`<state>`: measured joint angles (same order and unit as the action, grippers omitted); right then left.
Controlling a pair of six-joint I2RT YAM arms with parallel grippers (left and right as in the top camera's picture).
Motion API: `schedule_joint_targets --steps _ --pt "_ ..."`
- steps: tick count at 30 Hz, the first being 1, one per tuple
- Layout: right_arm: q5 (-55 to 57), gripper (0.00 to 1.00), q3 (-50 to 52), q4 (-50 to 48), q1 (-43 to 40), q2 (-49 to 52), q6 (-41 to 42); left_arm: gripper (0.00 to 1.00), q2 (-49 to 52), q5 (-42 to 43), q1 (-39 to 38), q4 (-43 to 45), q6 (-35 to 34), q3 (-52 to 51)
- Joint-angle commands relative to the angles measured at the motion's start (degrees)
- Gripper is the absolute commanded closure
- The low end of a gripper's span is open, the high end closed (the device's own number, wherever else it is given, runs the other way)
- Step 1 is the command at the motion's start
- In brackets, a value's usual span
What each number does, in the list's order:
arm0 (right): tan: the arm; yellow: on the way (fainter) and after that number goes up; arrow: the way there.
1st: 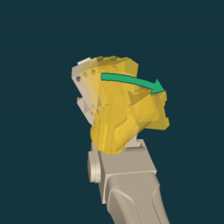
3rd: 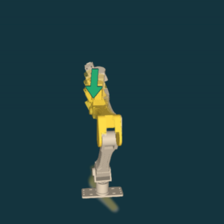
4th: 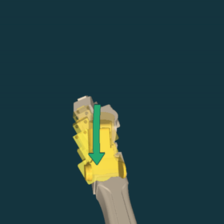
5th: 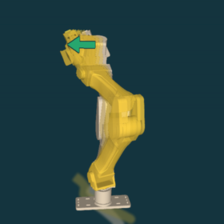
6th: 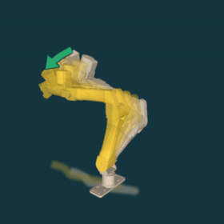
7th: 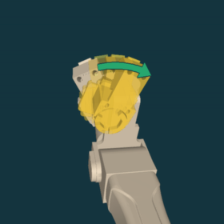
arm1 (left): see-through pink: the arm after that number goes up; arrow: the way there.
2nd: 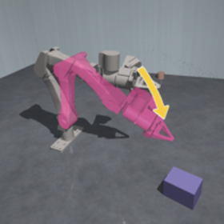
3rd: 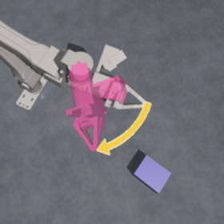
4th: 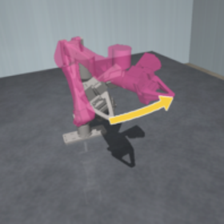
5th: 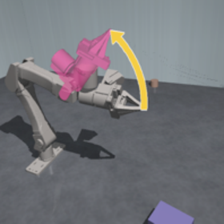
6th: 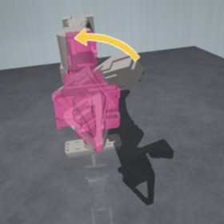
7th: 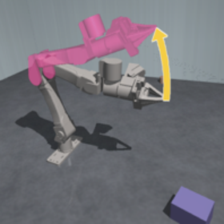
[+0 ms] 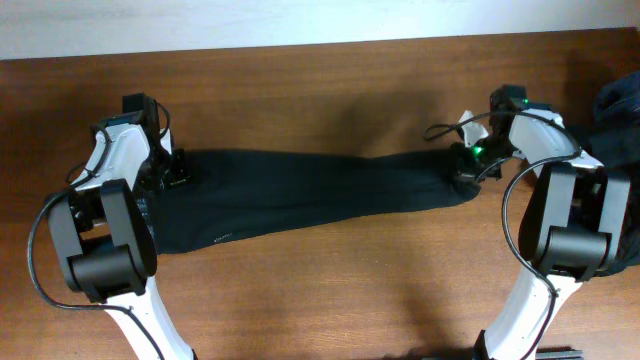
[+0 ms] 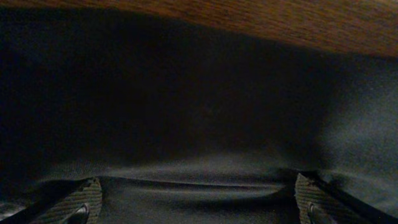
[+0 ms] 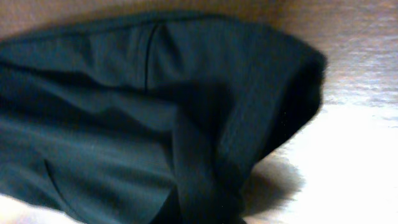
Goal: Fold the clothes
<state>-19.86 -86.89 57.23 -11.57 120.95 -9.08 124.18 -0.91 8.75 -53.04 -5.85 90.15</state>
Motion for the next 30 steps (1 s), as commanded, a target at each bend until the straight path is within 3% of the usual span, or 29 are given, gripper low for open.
schedule_joint_targets --steps 1,12,30 --pt "6.1 0.96 -3.45 0.96 -0.63 0.26 -0.57 0.0 1.6 -1.9 0.79 0.11 0.09 -1.73" --pt "12.46 0.96 -4.55 1.49 -2.71 0.26 0.02 0.01 1.6 -1.9 0.83 0.11 0.09 -1.73" --pt "11.06 0.96 -5.05 2.6 -4.2 0.28 0.96 0.0 1.6 -1.7 0.79 2.08 0.09 -1.73"
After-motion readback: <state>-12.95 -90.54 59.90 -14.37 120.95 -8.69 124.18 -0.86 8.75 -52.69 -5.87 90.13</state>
